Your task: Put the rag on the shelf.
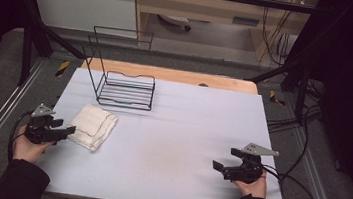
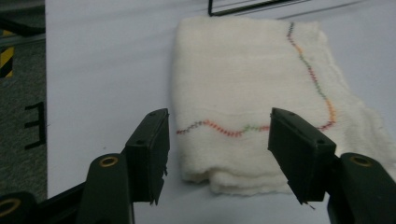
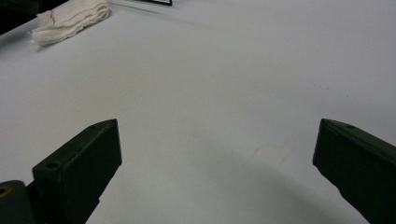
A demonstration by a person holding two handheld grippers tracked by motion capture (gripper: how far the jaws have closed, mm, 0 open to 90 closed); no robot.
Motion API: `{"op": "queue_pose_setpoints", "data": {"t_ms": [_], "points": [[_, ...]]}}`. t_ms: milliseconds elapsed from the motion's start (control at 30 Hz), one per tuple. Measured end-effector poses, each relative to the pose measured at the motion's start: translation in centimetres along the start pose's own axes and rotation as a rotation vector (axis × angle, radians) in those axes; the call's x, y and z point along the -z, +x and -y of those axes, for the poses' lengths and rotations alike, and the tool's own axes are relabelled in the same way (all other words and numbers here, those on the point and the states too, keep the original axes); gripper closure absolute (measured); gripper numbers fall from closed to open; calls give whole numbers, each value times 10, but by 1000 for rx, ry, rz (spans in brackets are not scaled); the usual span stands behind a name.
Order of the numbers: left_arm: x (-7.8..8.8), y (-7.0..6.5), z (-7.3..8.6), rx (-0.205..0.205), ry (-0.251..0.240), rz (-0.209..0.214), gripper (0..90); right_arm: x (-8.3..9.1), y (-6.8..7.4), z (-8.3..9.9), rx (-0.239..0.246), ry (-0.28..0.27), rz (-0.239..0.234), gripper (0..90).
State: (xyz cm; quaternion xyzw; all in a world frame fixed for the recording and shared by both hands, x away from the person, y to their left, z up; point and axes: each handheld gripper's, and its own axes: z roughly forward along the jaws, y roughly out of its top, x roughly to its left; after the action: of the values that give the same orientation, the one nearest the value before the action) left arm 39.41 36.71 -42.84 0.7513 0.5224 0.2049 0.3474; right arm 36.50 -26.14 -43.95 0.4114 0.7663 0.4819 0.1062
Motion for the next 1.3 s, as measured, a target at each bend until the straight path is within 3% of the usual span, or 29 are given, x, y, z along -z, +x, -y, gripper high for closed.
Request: {"op": "queue_pose_setpoints", "data": {"t_ms": [100,200,400,500,633,767,900,1067,1133,1300], "points": [[-3,2,1,13,20,-15,454,0,0,0,1,1,-2,18],[-9,4,3,33,68,11,520,-1,0,0,-1,2,-2,18],[-10,3,3,69,93,46,690,-1,1,0,2,-3,-4,19],[-9,0,2,77,102,37,796,-2,3,-1,4,2,-6,19],[-2,-8,2,67,108,30,830,-7,9,-5,9,1,-20,21],[8,-11,8,89,117,67,835,-12,16,-8,31,7,-32,21],[17,-14,18,64,140,86,836,-17,22,-11,42,12,-47,22],[25,-14,25,53,106,97,812,-20,26,-13,47,13,-53,21],[25,-15,24,44,95,94,751,-21,26,-13,46,16,-50,21],[24,-11,6,15,10,46,506,-20,25,-13,46,16,-45,19]]}}
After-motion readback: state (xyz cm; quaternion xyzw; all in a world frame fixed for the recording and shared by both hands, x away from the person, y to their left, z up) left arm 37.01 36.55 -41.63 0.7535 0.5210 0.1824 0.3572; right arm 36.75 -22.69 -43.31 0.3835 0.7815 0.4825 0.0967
